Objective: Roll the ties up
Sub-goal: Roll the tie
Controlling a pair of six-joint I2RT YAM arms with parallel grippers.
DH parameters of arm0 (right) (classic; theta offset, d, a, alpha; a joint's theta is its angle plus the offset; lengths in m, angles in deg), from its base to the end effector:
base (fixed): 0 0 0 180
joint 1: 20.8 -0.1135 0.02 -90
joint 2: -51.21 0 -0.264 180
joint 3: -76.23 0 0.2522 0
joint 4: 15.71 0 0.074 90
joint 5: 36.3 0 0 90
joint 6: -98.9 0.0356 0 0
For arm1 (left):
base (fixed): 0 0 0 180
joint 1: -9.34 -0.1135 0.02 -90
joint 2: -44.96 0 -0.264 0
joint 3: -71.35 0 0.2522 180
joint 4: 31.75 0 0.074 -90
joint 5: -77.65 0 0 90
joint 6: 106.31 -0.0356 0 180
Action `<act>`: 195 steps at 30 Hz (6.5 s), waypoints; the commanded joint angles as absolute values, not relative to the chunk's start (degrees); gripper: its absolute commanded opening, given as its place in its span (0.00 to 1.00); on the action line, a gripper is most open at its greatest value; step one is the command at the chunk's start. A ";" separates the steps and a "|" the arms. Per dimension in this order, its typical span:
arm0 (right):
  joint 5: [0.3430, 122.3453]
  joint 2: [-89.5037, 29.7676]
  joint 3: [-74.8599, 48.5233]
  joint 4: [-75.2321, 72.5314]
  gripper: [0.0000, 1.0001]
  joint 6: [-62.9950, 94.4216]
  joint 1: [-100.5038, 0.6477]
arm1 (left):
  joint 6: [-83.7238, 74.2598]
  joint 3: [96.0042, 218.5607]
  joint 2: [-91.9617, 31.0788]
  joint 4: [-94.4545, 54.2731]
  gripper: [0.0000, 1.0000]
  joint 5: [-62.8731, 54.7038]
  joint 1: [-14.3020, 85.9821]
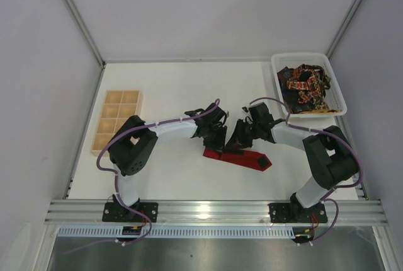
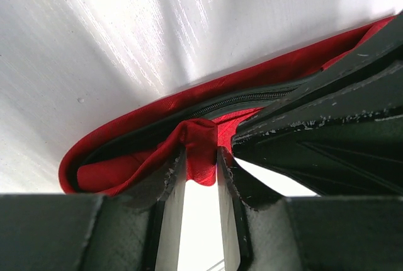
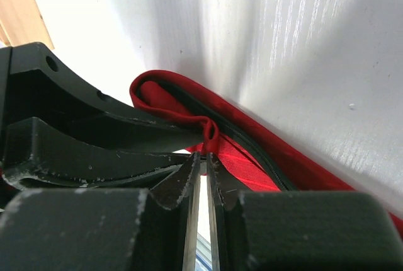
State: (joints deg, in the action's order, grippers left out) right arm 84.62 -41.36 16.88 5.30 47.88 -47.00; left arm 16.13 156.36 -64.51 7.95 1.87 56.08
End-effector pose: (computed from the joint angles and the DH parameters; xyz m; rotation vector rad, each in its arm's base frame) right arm 0.2646 0.1506 0.1542 0.0608 2.7015 1.0950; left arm 0.2574 -0.2863 0.1603 0.4385 2.8364 -0.6952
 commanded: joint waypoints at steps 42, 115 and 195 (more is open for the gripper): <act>90.35 -53.90 12.81 2.80 0.12 42.21 -45.50 | 14.54 156.13 -60.68 4.69 0.40 6.28 55.75; 89.47 -54.96 12.98 3.50 0.11 39.66 -45.59 | 17.17 137.23 -62.35 -13.68 0.64 28.97 40.98; 90.00 -55.31 12.37 3.59 0.13 39.48 -45.67 | 26.41 130.64 -56.99 -21.43 0.17 13.76 43.35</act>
